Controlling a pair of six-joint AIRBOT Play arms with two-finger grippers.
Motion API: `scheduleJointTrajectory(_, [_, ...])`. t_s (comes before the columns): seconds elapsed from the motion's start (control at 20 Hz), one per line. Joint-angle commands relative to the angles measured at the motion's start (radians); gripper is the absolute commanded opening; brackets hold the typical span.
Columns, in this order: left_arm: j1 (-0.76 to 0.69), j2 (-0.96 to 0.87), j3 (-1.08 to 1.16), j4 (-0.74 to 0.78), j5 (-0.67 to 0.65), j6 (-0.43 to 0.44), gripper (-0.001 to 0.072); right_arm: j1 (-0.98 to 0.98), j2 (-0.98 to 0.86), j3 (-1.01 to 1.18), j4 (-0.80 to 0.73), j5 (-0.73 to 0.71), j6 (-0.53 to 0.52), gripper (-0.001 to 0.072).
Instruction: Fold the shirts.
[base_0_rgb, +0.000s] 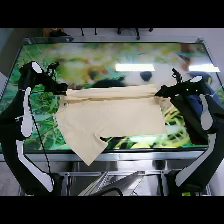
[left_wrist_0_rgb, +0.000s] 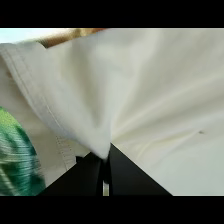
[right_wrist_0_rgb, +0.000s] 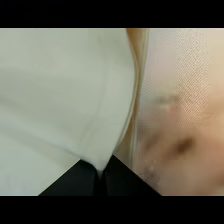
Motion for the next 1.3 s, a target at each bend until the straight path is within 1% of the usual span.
scheduleJointTrajectory(0.0, [-0.001,-0.001,-0.002,0.012,0.004,-0.001,0.0015,0.007,-0.003,0.000,-0.006,0.006,0.001,0.0015])
scheduleJointTrajectory(0.1, [-0.001,0.000,-0.002,0.004,-0.003,-0.002,0.0017,0.013,-0.003,0.000,-0.006,0.006,0.001,0.0016])
scheduleJointTrajectory(0.15, [-0.001,0.000,-0.001,0.004,-0.016,-0.002,0.0019,0.015,-0.002,0.000,-0.006,0.007,0.001,0.0035])
scheduleJointTrajectory(0.2, [-0.001,0.000,-0.001,0.003,-0.032,-0.002,0.0082,0.019,0.000,0.000,-0.006,0.008,0.004,0.0182])
scheduleJointTrajectory(0.25, [-0.001,0.000,0.002,0.004,-0.058,-0.006,0.0446,0.020,0.006,0.000,-0.006,0.018,0.006,0.0251])
scheduleJointTrajectory(0.3, [-0.001,0.000,0.008,0.005,-0.082,-0.030,0.0641,0.019,0.019,0.001,-0.008,0.034,0.005,0.0252])
scheduleJointTrajectory(0.4, [0.006,0.002,0.046,0.006,-0.147,-0.079,0.0640,0.000,0.063,0.002,-0.029,0.078,0.011,0.0253])
scheduleJointTrajectory(0.5, [0.018,0.009,0.079,0.003,-0.216,-0.154,0.0640,-0.038,0.126,0.001,-0.079,0.139,0.032,0.0253])
scheduleJointTrajectory(0.6, [0.023,0.050,0.026,-0.021,-0.263,-0.189,0.0640,-0.086,0.181,-0.027,-0.100,0.206,0.042,0.0253])
scheduleJointTrajectory(0.7, [0.021,0.149,-0.135,-0.056,-0.257,-0.191,0.0639,-0.135,0.249,-0.151,-0.104,0.220,0.041,0.0253])
scheduleJointTrajectory(0.8, [0.021,0.279,-0.340,-0.057,-0.220,-0.172,0.0639,-0.179,0.320,-0.332,-0.109,0.212,0.023,0.0254])
scheduleJointTrajectory(0.9, [0.027,0.433,-0.563,-0.061,-0.175,-0.149,0.0639,-0.207,0.379,-0.505,-0.157,0.158,0.022,0.0323])
scheduleJointTrajectory(0.95, [0.033,0.516,-0.677,-0.077,-0.139,-0.140,0.0639,-0.210,0.397,-0.574,-0.164,0.136,0.003,0.0322])
scheduleJointTrajectory(1.15, [0.074,0.874,-1.128,-0.215,0.020,-0.136,0.0640,-0.194,0.399,-0.708,-0.160,0.045,-0.032,0.0322])
scheduleJointTrajectory(1.25, [0.077,1.001,-1.288,-0.241,0.076,-0.143,0.0640,-0.172,0.395,-0.728,-0.160,0.020,-0.046,0.0321])
